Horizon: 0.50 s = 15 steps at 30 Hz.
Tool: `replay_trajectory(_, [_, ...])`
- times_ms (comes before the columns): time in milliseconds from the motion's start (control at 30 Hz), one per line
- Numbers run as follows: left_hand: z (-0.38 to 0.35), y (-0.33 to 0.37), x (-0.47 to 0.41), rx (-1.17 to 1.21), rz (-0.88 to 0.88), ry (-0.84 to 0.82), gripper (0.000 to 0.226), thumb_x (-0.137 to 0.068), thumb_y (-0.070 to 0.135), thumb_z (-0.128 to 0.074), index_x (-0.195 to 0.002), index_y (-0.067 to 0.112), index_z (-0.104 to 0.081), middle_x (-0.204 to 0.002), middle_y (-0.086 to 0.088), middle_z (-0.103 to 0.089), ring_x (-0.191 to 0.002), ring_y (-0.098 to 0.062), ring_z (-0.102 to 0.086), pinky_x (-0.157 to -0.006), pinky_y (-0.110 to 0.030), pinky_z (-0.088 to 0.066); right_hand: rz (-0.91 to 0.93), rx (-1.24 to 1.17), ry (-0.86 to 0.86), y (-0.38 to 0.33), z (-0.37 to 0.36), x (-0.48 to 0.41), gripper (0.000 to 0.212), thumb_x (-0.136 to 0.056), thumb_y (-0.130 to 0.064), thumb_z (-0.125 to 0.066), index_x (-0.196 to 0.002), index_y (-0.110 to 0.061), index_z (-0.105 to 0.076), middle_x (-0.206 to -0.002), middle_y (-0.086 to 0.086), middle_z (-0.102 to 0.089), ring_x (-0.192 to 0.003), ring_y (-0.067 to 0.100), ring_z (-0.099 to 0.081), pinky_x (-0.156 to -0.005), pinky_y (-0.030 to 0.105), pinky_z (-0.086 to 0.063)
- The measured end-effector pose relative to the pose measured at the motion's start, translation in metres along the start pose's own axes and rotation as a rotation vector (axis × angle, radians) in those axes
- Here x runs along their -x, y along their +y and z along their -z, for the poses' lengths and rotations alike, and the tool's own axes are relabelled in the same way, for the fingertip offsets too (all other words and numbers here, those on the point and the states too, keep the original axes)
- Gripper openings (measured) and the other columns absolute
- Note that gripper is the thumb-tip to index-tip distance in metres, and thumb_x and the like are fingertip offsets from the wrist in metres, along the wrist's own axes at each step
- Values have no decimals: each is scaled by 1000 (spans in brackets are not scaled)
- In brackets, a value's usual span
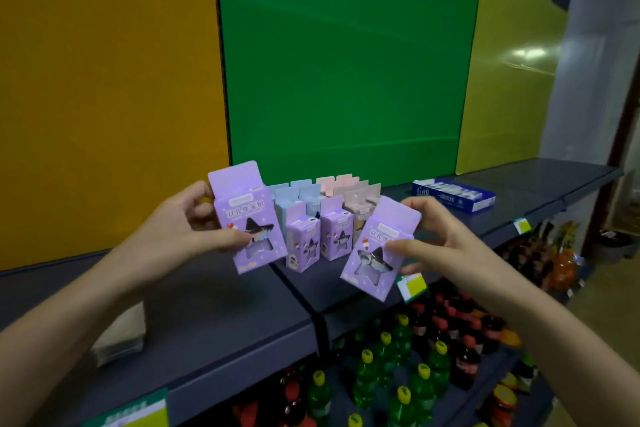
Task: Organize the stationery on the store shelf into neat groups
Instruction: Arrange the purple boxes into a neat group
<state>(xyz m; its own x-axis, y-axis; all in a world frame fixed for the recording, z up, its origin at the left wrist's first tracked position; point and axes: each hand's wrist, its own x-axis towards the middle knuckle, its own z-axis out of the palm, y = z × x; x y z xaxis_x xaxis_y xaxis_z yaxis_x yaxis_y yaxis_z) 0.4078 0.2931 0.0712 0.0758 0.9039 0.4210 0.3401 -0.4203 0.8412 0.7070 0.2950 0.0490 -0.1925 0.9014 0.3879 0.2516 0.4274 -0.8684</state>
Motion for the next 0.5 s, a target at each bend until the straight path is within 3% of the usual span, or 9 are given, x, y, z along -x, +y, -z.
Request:
replay_trajectory(100, [-4,1,-29,-54,-31,71,54,-66,-3,-73,-112,21,-55,-90,11,-73,-77,-8,-68,-66,-15,-54,74,-6,-32,3,21,-39,32,-82,-11,-65,-110,-14,-50,-103,-2,-70,-92,13,-69,-71,27,-59])
replay_trajectory(200, [-7,-2,-56,-158,-35,142,53,-62,-2,-77,-108,11,-53,-86,12,-73,-67,2,-67,-59,-7,-51,153,-11,-58,5,37,-79,26,-81,-13,-65,-103,-17,-51,-92,-8,-74,-85,8,-67,-70,22,-55])
replay_trajectory(267, [-9,-5,-72,-202,-22,185,55,-58,2,-80,-105,4,-51,-86,4,-74,-68,0,-69,-61,-11,-54,206,2,-66,4,44,-107,25,-80,-15,-66,-101,-20,-52,-90,-6,-74,-86,12,-65,-72,26,-53])
replay_trajectory(400, [-17,-14,-97,-263,38,249,55,-56,13,-81,-103,7,-53,-95,-6,-72,-78,-15,-72,-76,-34,-58,274,-1,-111,8,49,-164,27,-78,-18,-70,-96,-25,-51,-89,-9,-73,-83,25,-65,-80,43,-52])
replay_trajectory(500, [-26,-23,-104,-253,112,256,57,-55,15,-80,-105,8,-54,-91,-1,-74,-76,-13,-72,-68,-22,-57,277,15,-157,21,43,-196,30,-75,-22,-73,-94,-27,-51,-96,-5,-72,-82,25,-63,-86,49,-49])
